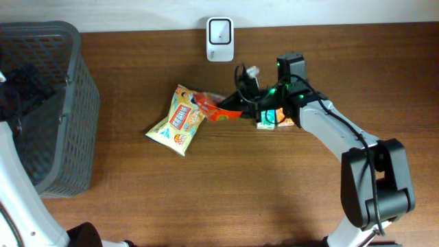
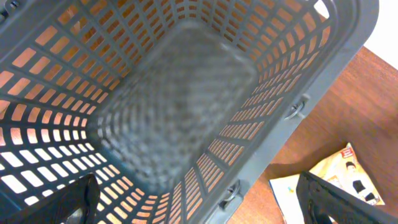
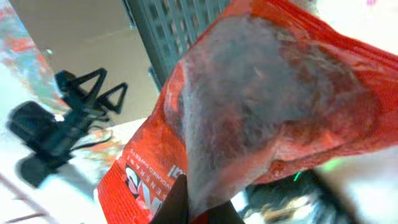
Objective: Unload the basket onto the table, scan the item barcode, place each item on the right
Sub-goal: 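Lift the red bag with the right gripper toward the white scanner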
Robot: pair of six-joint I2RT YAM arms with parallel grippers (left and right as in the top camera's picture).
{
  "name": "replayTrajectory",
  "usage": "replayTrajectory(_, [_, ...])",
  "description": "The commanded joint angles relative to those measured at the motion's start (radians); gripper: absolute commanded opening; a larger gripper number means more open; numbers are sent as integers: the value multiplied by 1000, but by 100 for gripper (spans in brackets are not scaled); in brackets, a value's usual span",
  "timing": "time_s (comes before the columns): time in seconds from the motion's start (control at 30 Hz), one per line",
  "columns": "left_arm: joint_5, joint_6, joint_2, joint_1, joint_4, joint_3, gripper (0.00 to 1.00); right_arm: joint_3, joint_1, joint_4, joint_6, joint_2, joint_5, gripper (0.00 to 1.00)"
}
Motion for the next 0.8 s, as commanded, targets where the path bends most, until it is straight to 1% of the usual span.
replayTrajectory(0.0, [0,-7,-4,2,1,8,99,18,22,-99,-499,-10,278,4])
replayTrajectory(0.03, [0,-7,-4,2,1,8,99,18,22,-189,-588,-10,407,4])
replayTrajectory(0.07, [0,-7,-4,2,1,8,99,18,21,-280,-662,-10,594,4])
replayTrajectory(0.13, [0,-7,-4,2,1,8,99,18,25,-432,-756,-8,1058,4])
replayTrajectory(0.17, [0,-7,-4,2,1,8,99,18,26,-458,-793,-8,1143,4])
replayTrajectory(0.27, [0,-7,-4,2,1,8,99,18,36,-463,-929,-8,1082,4])
replayTrajectory(0.37, [0,-7,-4,2,1,8,99,18,84,-459,-1104,-8,1091,4])
replayTrajectory(0.47, [0,-7,-4,2,1,8,99,18,140,-457,-1213,-8,1091,4])
replayTrajectory(0.5, [0,-7,-4,2,1,8,99,18,161,-440,-1216,-8,1092,4])
replayTrajectory(0.6, [0,-7,-4,2,1,8,99,19,198,-316,-1213,-10,1091,4])
replayTrajectory(0.63, [0,-7,-4,2,1,8,99,19,197,-230,-1188,-10,1094,4])
replayTrajectory(0.67, [0,-7,-4,2,1,8,99,19,195,-131,-1189,-10,1120,4])
replayTrajectory(0.7, [0,-7,-4,2,1,8,99,19,196,-64,-1189,-10,1188,4])
replayTrajectory(0.77, [0,-7,-4,2,1,8,99,19,195,55,-1191,-10,1253,4])
